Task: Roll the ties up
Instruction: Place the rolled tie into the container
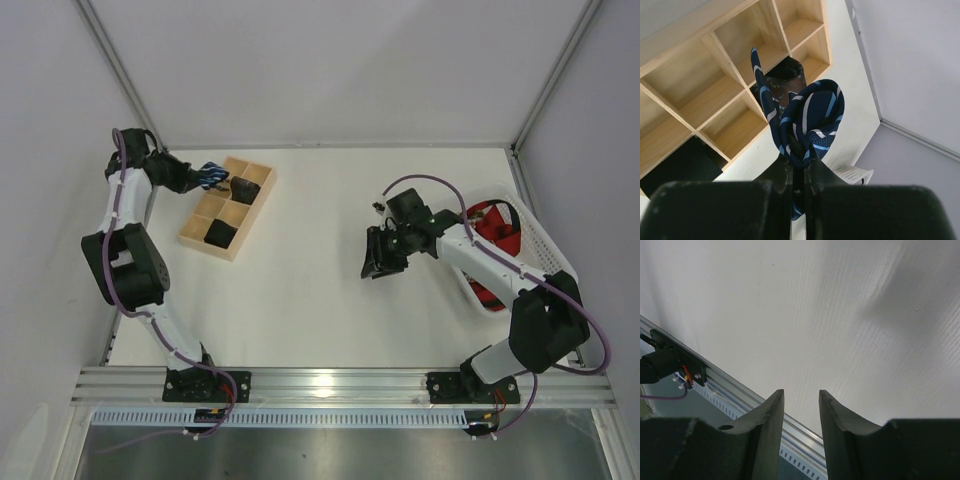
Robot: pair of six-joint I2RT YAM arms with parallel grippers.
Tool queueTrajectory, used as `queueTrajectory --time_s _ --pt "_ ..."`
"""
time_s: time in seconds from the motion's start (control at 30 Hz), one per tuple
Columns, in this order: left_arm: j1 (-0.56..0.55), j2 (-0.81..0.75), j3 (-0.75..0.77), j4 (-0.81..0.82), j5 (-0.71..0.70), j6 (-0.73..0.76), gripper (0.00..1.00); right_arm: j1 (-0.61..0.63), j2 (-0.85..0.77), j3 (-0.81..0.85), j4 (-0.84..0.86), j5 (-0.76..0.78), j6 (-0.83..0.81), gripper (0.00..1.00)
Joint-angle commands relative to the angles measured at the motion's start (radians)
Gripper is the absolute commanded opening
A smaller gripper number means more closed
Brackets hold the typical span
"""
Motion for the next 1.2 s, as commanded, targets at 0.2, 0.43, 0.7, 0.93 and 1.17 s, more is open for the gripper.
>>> queueTrajectory --time_s 0.2,0.43,0.7,0.93,1.17 --pt "0.006 0.048 0.056 -0.025 0.007 0.022 0.0 -0.018 0.029 0.077 -0.042 0.03 -0.013 0.39" --pt "0.006 0.071 0.039 -0.055 -0.019 0.019 0.01 -0.041 0.032 0.079 -0.051 0.024 -0.028 0.39" --pt "0.008 0.109 0.067 -0.098 -0.065 0.025 0.0 -0.059 0.033 0.07 -0.051 0.015 -0.039 0.39" --pt "0.008 0.145 0.09 -0.137 -0.094 0.028 0.0 -0.068 0.036 0.057 -0.036 0.009 -0.03 0.39" --pt "0.009 0.154 0.116 -0.187 -0.148 0.017 0.0 -0.073 0.047 0.056 -0.027 0.006 -0.027 0.39"
